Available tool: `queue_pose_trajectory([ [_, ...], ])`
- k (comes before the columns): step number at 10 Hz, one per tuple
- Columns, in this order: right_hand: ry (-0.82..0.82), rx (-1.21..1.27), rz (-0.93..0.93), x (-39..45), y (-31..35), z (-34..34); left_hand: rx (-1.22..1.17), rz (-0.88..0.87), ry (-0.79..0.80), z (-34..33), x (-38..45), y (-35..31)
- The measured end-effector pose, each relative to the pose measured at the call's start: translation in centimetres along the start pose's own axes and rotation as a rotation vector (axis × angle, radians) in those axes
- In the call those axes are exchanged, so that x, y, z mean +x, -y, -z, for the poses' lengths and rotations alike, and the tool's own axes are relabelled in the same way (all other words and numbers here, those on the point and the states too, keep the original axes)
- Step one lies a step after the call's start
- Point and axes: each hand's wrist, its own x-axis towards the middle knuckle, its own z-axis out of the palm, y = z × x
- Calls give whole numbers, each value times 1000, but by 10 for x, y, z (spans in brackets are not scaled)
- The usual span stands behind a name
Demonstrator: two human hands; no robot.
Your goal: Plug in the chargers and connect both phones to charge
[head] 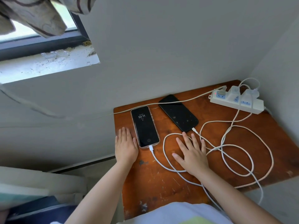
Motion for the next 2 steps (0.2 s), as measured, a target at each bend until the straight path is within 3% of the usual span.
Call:
queue_pose_trajectory([
  [2,5,-24,-6,0,0,0,21,-11,-29,-6,0,2],
])
